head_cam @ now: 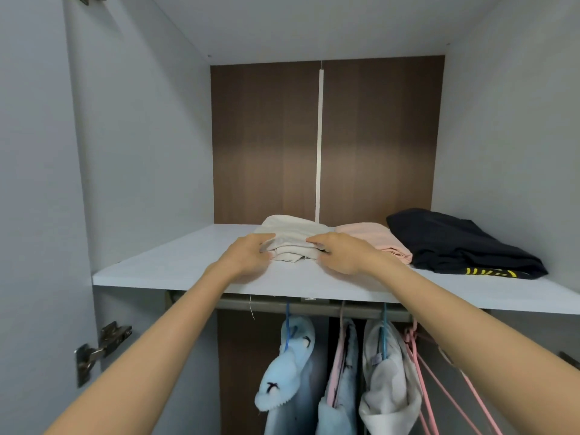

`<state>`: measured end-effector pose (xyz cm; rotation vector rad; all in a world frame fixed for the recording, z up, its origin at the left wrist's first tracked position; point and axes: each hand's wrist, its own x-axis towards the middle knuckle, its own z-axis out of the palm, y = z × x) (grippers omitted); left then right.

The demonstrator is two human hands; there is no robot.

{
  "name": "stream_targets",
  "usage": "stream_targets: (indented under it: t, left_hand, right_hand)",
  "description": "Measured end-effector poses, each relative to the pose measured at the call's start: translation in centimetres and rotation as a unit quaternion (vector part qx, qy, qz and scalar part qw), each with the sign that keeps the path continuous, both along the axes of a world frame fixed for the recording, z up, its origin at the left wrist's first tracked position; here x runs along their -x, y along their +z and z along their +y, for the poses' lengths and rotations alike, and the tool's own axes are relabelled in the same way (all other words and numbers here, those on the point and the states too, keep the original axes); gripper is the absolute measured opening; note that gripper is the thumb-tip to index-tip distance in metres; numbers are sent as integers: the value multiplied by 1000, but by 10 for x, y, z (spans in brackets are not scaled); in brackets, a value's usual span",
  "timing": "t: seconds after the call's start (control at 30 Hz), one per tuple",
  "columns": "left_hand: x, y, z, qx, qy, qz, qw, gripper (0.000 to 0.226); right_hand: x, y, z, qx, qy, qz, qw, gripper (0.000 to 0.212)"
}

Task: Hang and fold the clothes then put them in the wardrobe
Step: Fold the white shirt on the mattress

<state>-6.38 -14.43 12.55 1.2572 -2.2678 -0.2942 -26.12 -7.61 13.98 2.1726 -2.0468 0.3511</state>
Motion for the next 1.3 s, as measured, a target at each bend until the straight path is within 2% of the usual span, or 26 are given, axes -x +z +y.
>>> stream_targets:
  t: [0.23, 0.53, 0.8, 0.93, 1.1, 1.3]
  left_hand:
    - [-3, 11, 75, 91, 3, 131, 987, 42]
    - [-22, -11, 184, 125, 51, 201, 970, 38]
    - [-51, -32, 266, 109, 50, 181, 976, 40]
    - [-71, -45, 309, 113, 40, 161, 980, 40]
    - [-98, -77, 367, 97, -21, 140, 985, 41]
    - [-121, -123, 441, 30, -103, 86, 991, 42]
  right_hand:
    - [-8, -1, 73, 189, 43, -71, 978, 37]
    - [-23, -31, 175, 238, 64, -136, 959, 32]
    - [-52, -49, 261, 216, 39, -191, 957, 32]
    - [-70, -67, 310, 207, 32, -184, 960, 32]
    - [-99, -100, 377, 212, -12, -182, 960, 32]
    - [-135, -140, 480, 175, -95, -186, 962, 32]
